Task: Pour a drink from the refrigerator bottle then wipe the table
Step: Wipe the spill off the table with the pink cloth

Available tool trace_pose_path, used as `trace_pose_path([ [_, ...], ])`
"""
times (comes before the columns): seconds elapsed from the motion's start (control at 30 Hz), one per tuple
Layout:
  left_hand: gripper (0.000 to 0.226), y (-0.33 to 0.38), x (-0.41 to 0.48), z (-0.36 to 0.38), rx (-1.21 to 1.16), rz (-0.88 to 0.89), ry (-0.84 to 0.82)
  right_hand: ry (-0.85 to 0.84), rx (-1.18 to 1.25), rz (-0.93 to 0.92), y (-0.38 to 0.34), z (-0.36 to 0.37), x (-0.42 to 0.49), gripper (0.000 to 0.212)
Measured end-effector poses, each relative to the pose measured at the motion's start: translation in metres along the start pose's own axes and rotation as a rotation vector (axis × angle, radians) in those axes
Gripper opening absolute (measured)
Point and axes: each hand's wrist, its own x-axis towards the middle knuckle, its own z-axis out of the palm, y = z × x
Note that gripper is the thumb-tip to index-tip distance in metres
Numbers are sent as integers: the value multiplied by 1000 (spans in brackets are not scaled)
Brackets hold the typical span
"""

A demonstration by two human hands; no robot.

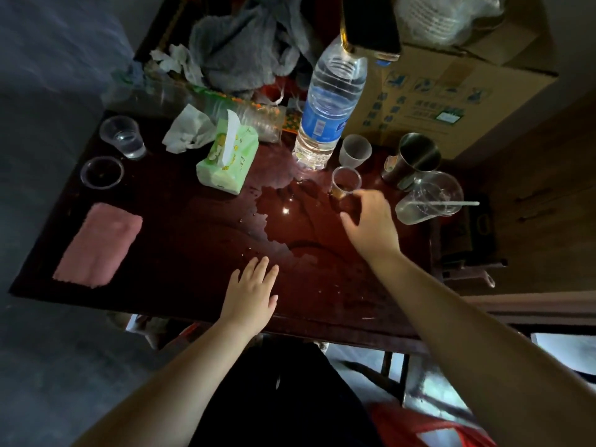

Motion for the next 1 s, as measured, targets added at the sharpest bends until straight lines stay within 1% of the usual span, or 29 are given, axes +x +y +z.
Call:
trace_pose_path([
  [0.1, 62, 3, 0, 1, -41, -29, 9, 7, 1, -27, -4, -3, 35, 52],
  [0.23, 61, 7, 0, 3, -71, -62, 17, -32, -51, -68, -3, 4, 64, 60],
  [0.37, 61, 9, -1, 4, -112, -74, 39, -59, -56, -49, 0, 13, 76, 61],
  [0.6, 60, 11, -1, 6, -118, -95, 45, -98, -41, -4, 8, 24, 85, 62],
  [0.8, 60, 12, -1, 4, -116, -100, 38, -63, 5, -14, 14, 19, 83, 64],
  [1.0, 61, 12, 0, 2, -75, -90, 9, -15, 27, -26, 30, -6, 57, 65],
])
